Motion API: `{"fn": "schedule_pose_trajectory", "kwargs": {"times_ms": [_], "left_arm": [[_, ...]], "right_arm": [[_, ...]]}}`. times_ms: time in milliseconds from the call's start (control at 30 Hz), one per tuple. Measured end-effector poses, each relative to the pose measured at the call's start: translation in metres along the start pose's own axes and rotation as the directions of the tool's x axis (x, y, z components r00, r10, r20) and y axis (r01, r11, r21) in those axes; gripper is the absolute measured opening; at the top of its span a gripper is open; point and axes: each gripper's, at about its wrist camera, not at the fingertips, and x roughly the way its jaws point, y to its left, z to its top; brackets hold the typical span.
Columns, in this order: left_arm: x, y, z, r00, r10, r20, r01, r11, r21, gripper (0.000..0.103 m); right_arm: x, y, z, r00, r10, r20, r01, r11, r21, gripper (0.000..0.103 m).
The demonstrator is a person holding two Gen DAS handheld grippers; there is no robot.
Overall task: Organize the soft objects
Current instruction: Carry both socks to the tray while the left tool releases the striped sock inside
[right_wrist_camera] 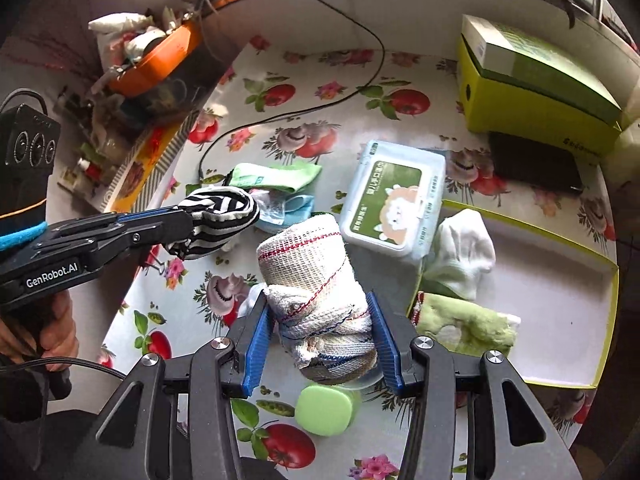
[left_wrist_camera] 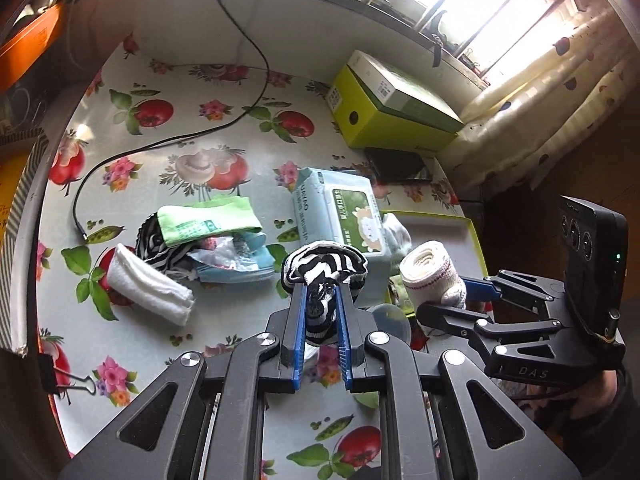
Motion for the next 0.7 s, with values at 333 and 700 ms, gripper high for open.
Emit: {"fn": "schedule_pose_trajectory", "kwargs": {"times_ms": [333,700], "left_arm": [[0.029,-0.050,0.018,0.999,-0.027,-0.043,0.031,0.994,0.104,0.014],[0.070,-0.099,0.036,0.994,-0.046,-0.099,0.066,0.977,0.204,0.014]], "right_arm": [[-0.016,-0.052,-0.008,0.999,-0.038,0.038,0.033,0.994,0.103,0.046],[-0.032,-0.116,-0.023,0.992,-0.105,0.068,0.086,0.966,0.244,0.046]]}}
